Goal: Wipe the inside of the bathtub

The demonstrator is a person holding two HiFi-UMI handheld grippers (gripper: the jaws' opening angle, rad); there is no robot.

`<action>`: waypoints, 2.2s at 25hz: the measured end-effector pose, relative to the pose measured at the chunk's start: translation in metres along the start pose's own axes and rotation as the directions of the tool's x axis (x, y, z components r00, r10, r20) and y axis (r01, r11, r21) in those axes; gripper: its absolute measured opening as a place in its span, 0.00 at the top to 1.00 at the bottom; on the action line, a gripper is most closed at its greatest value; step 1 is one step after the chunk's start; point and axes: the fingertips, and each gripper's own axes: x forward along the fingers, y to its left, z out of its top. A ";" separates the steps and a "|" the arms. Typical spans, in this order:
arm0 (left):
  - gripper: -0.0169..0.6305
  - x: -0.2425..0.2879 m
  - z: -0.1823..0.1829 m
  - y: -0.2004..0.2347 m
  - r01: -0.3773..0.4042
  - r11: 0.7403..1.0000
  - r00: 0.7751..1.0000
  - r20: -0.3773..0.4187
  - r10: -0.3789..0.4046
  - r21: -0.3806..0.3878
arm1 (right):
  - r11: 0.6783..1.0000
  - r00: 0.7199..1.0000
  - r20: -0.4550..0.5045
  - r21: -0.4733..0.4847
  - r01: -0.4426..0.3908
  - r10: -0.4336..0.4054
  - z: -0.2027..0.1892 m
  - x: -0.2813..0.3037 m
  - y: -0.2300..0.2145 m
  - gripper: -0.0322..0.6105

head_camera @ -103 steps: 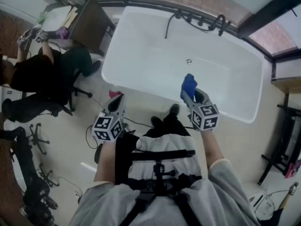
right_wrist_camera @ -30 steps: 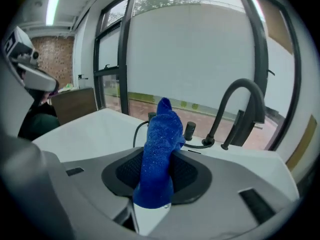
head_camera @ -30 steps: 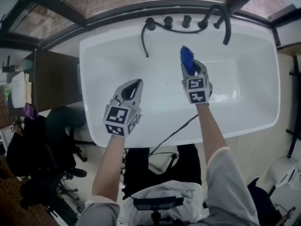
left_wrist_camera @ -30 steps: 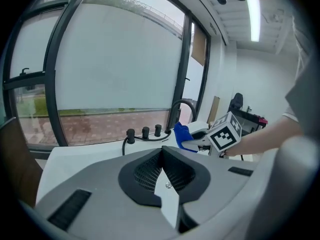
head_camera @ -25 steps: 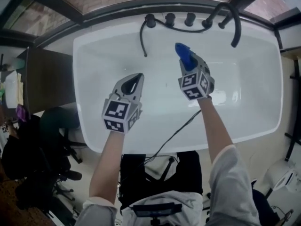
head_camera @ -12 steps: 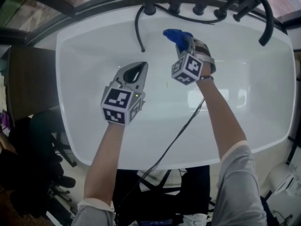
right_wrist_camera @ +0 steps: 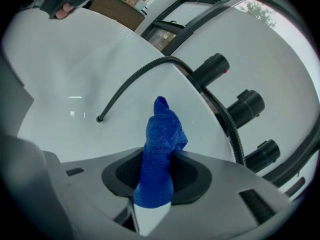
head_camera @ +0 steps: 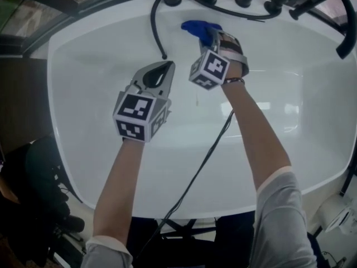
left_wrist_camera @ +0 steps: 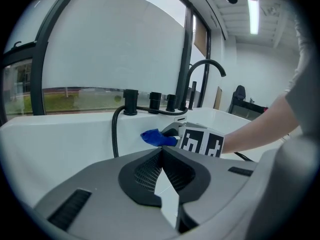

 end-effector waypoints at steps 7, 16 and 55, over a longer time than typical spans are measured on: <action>0.97 0.022 -0.022 0.016 -0.013 1.000 1.000 0.002 0.013 -0.010 | 0.996 0.997 0.017 -0.039 0.077 -0.077 0.001 0.013 0.001 0.74; 0.97 0.037 -0.065 0.019 -0.016 1.000 0.999 -0.036 0.015 -0.025 | 0.996 0.999 0.023 -0.074 0.043 -0.041 -0.002 0.021 0.036 0.74; 0.97 0.142 -0.294 0.027 0.019 0.991 0.950 -0.308 -0.060 -0.132 | 0.908 0.882 -0.241 -0.008 -0.418 0.404 -0.129 0.135 0.251 0.75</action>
